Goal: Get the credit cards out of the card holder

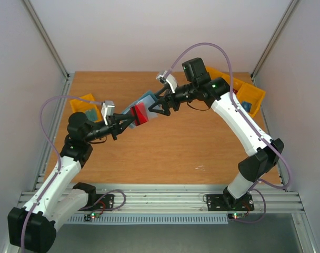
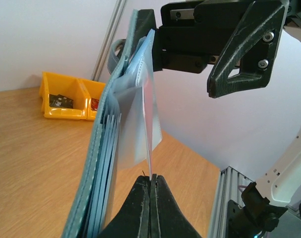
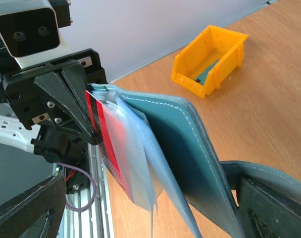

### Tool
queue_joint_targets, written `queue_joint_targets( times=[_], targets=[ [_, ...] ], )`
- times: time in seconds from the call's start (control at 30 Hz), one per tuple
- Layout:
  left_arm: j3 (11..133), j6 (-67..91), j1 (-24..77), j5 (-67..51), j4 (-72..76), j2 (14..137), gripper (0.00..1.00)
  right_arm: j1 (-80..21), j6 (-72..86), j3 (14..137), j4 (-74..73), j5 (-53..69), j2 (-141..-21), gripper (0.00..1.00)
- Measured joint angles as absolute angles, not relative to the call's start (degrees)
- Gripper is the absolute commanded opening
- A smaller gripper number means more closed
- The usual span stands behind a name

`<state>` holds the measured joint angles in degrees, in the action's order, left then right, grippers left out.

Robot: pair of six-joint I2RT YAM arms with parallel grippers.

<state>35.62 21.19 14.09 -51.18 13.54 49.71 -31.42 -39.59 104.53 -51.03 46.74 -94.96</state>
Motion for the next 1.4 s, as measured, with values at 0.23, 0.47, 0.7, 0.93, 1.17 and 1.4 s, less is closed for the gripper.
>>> queue_joint_targets(
  times=[0.23, 0.47, 0.7, 0.93, 1.17, 1.4],
  targets=[
    [35.6, 21.2, 13.6, -49.4, 13.5, 49.7, 0.00, -31.9, -37.1, 105.7, -50.5, 47.9, -96.9, 0.43],
    [35.6, 21.2, 13.5, -48.4, 13.4, 49.7, 0.00, -33.0, -33.5, 105.5, -49.1, 49.5, -99.0, 0.33],
    [35.6, 21.2, 13.5, -48.1, 13.5, 49.7, 0.00, -33.2, -30.6, 104.6, -46.3, 49.7, -99.0, 0.01],
    [35.6, 21.5, 13.5, -47.7, 13.4, 49.7, 0.00, -33.4, -28.9, 104.2, -45.3, 46.3, -99.0, 0.01],
    [35.6, 20.9, 13.5, -47.2, 12.2, 49.7, 0.00, -33.0, -27.6, 101.1, -43.4, 43.4, -97.6, 0.01],
    [35.5, 14.4, 13.5, -44.5, 5.7, 47.9, 0.00, -28.8, -23.9, 95.4, -41.8, 43.7, -95.6, 0.01]
  ],
)
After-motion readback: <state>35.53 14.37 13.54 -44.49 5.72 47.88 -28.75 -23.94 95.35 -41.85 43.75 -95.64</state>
